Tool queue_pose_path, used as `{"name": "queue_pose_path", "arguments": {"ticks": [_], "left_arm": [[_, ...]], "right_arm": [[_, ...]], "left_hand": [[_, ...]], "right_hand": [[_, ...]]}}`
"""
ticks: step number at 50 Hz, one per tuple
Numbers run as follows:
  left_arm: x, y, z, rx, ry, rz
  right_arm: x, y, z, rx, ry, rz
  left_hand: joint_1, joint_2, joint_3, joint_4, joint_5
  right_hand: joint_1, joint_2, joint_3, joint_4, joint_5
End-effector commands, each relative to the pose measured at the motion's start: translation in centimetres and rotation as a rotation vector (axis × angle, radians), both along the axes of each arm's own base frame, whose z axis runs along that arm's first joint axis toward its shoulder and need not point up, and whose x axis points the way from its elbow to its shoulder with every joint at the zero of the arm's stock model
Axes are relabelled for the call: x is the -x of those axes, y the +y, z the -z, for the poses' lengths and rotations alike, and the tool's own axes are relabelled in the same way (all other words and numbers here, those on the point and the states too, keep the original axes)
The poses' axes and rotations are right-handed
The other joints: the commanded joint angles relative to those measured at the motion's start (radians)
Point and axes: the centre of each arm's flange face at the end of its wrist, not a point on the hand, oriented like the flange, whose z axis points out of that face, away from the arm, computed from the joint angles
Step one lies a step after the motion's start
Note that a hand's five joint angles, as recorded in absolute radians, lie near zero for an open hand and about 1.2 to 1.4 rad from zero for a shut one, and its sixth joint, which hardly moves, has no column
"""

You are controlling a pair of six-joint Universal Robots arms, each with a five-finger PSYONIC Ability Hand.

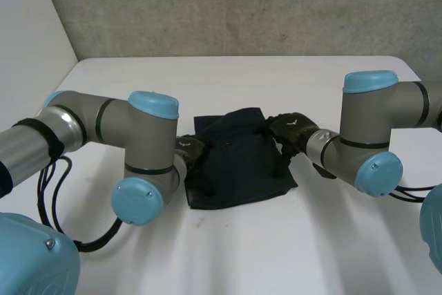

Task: Fold the shorts.

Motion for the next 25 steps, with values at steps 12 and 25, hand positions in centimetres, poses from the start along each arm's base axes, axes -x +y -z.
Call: {"name": "queue_pose_path", "arguments": {"ticks": [12,25], "left_arm": [[-3.5,1.1,-17.1,0.298,0.212,-0.055],[-10.8,2.4,-24.3,0.404,0.379,-0.171]], "right_arm": [[1.9,2.5,-12.7,0.254,-0.171,0.097],[8.4,4.3,-21.8,0.386,-0.354,0.38]], "left_hand": [[-0.006,-0.006,-0.006,-0.009,-0.032],[-0.003,-0.003,-0.003,-0.006,-0.029]], "right_hand": [[0.02,-0.009,-0.03,-0.05,-0.05],[0.02,-0.009,-0.03,-0.05,-0.05]]}}
